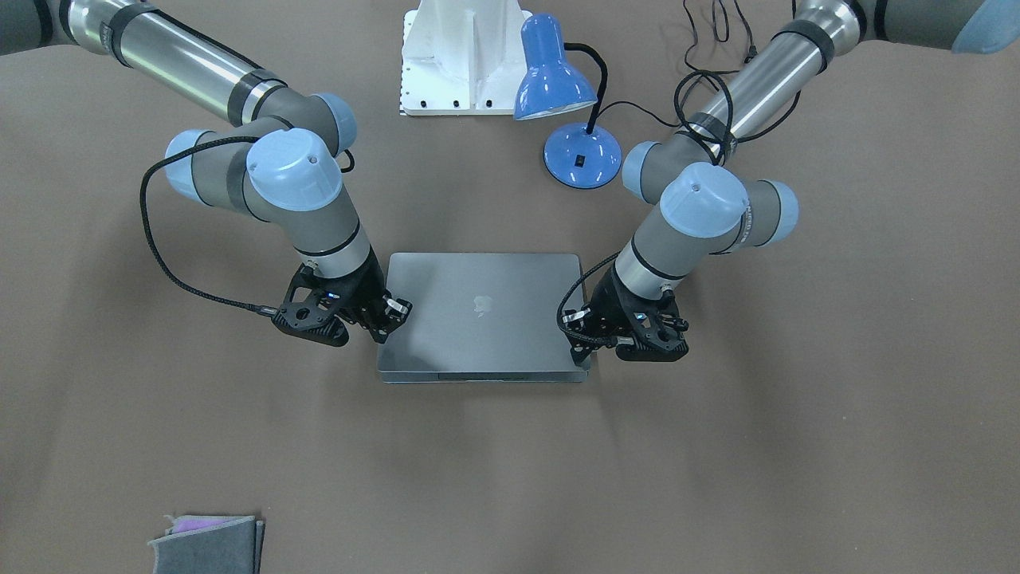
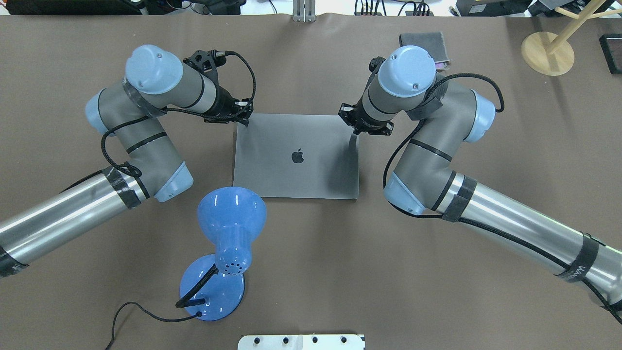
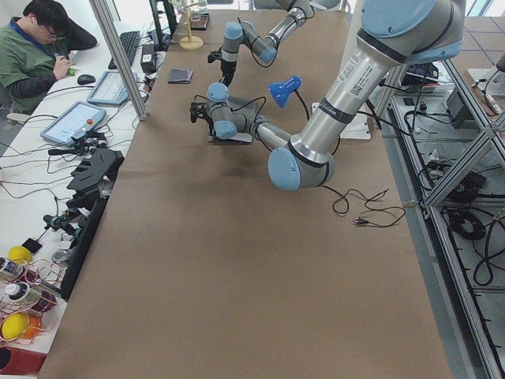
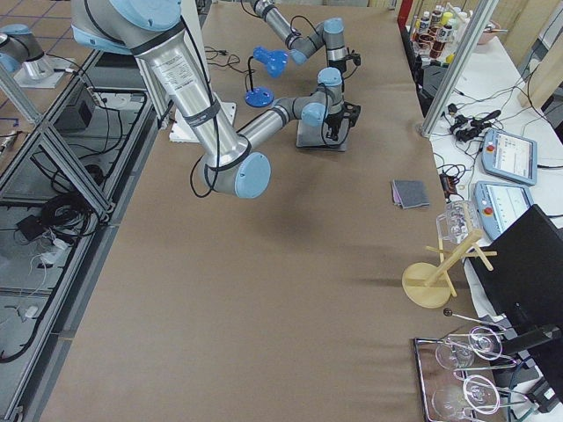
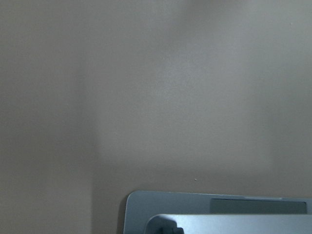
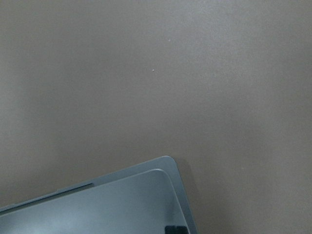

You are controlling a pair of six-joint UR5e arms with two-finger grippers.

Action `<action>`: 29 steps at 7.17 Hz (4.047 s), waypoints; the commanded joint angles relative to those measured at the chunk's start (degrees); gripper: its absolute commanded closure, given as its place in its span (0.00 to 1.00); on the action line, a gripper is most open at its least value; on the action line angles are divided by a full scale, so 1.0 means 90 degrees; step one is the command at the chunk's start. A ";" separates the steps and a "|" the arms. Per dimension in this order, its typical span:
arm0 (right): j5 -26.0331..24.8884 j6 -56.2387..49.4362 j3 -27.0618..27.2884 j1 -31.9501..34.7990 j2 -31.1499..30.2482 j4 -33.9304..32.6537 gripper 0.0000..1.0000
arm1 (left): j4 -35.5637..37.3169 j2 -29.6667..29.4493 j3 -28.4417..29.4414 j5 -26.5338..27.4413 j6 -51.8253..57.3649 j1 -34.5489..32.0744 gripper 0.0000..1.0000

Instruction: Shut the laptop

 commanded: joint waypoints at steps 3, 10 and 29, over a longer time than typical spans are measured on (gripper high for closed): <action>-0.0005 -0.0001 -0.0133 -0.0021 0.0113 0.0000 1.00 | 0.0014 0.0004 0.0044 0.0118 0.0214 0.0059 1.00; 0.0988 -0.2103 0.1378 0.1187 -0.1378 -0.0748 0.00 | 0.2413 0.1338 -0.2220 -0.1950 0.2980 -0.1636 0.02; 0.3099 -1.0141 0.2581 0.5507 -0.6254 -0.1816 0.00 | 0.5444 0.4564 -0.3021 -0.2041 0.9745 -0.5371 0.02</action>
